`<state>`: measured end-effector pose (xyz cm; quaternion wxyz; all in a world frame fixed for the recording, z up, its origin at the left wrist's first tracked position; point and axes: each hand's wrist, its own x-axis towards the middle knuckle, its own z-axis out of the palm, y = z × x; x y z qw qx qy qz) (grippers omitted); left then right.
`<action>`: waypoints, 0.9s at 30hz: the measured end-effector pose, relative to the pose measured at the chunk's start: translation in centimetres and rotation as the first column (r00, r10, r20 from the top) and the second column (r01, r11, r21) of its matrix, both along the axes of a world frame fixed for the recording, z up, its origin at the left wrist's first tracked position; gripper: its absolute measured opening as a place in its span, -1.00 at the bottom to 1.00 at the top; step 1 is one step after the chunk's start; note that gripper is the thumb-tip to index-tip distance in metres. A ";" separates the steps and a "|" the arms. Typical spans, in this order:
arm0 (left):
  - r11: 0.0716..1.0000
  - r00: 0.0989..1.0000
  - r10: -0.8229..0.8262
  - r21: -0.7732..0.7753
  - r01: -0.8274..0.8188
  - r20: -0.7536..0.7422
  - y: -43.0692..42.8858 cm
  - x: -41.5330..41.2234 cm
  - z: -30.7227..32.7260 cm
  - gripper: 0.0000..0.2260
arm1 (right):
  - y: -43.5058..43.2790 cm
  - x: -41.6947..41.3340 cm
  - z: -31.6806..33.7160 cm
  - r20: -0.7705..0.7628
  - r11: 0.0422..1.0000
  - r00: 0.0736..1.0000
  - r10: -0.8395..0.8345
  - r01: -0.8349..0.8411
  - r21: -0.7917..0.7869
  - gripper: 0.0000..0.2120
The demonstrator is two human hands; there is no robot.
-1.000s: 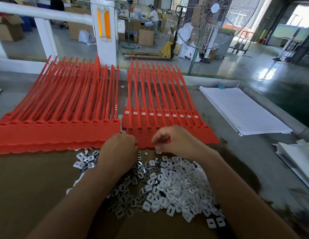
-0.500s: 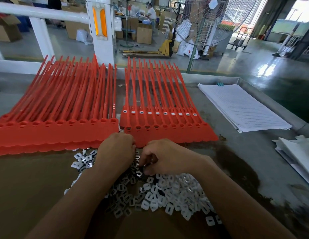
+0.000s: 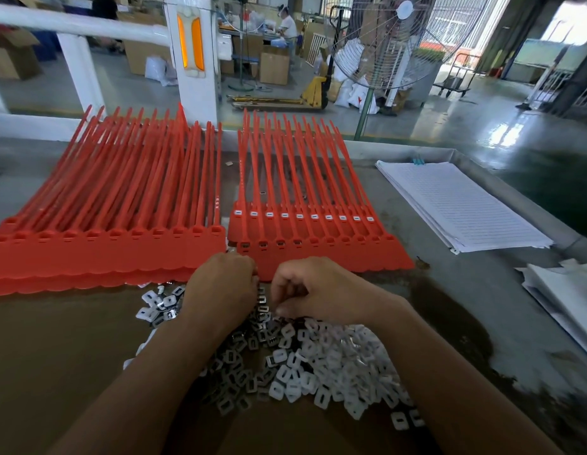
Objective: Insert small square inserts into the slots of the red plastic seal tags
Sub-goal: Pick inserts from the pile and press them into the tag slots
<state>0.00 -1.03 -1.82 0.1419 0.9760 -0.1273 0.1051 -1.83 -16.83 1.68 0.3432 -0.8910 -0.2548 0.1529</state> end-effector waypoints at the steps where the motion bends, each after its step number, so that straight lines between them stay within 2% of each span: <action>1: 1.000 1.000 0.000 -0.003 0.000 0.001 0.0 0.0 0.0 -0.81 | -0.1 0.0 0.0 -0.005 1.000 1.000 -0.018 0.018 0.025 -0.87; 7: 1.000 1.000 0.007 -0.002 -0.007 -0.007 -0.1 -0.1 0.2 -0.79 | -1.0 0.6 0.1 0.032 0.979 0.984 -0.176 0.171 0.109 -0.81; 14: 1.000 1.000 0.003 -0.002 -0.003 -0.029 -0.1 -0.2 0.4 -0.77 | -2.9 2.5 0.3 0.126 0.921 0.913 -0.387 0.375 0.110 -0.81; 27: 1.000 0.999 0.007 0.016 -0.006 -0.044 0.0 -0.3 0.5 -0.75 | -3.4 7.9 -1.3 0.138 0.849 0.845 -0.516 0.526 -0.049 -0.85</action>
